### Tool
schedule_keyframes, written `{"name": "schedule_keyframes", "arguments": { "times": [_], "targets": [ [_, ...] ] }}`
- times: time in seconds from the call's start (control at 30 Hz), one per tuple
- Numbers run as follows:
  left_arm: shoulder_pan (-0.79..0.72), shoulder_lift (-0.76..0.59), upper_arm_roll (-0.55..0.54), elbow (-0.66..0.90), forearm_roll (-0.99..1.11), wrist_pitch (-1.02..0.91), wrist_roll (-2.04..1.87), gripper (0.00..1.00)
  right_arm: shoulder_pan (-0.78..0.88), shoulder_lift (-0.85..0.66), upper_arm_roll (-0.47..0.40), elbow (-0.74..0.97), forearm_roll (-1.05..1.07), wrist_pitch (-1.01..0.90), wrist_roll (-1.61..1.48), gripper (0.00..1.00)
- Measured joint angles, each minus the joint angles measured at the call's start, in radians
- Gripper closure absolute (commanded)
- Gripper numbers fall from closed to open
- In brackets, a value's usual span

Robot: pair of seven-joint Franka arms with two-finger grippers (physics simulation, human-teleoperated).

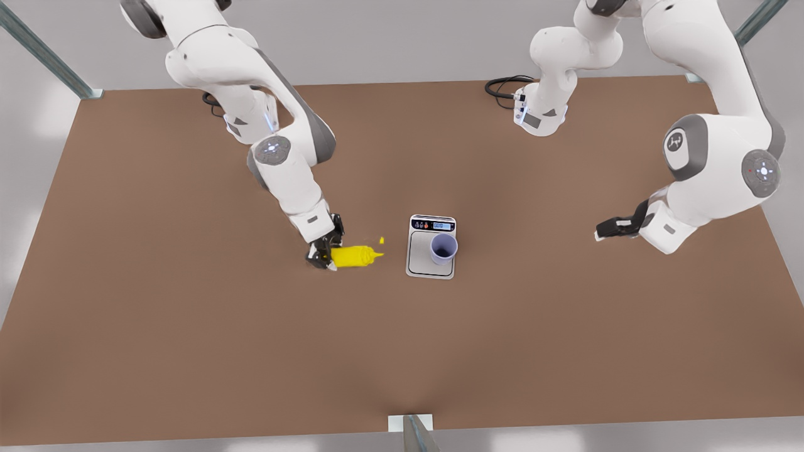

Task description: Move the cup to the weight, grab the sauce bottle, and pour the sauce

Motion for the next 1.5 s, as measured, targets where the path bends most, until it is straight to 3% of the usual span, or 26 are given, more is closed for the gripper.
{"name": "schedule_keyframes", "arguments": {
  "times": [0.3, 0.73, 1.13, 1.5],
  "targets": [
    [-0.012, 0.062, -0.020, 0.162, 0.056, -0.005, -0.012, 0.00, 0.174, 0.144, -0.008, 0.190, -0.256, -0.134, 0.117, 0.37],
    [-0.008, 0.077, -0.012, 0.221, 0.091, -0.002, 0.000, 0.00, 0.335, 0.242, -0.007, 0.288, -0.730, -0.399, 0.357, 0.37],
    [-0.008, 0.083, -0.013, 0.229, 0.096, 0.024, 0.000, 0.00, 0.376, 0.378, -0.007, 0.366, -0.846, -0.449, 0.358, 0.37],
    [-0.008, 0.083, -0.013, 0.229, 0.096, 0.040, 0.000, 0.00, 0.395, 0.391, -0.007, 0.371, -0.892, -0.479, 0.358, 0.37]
  ]
}}
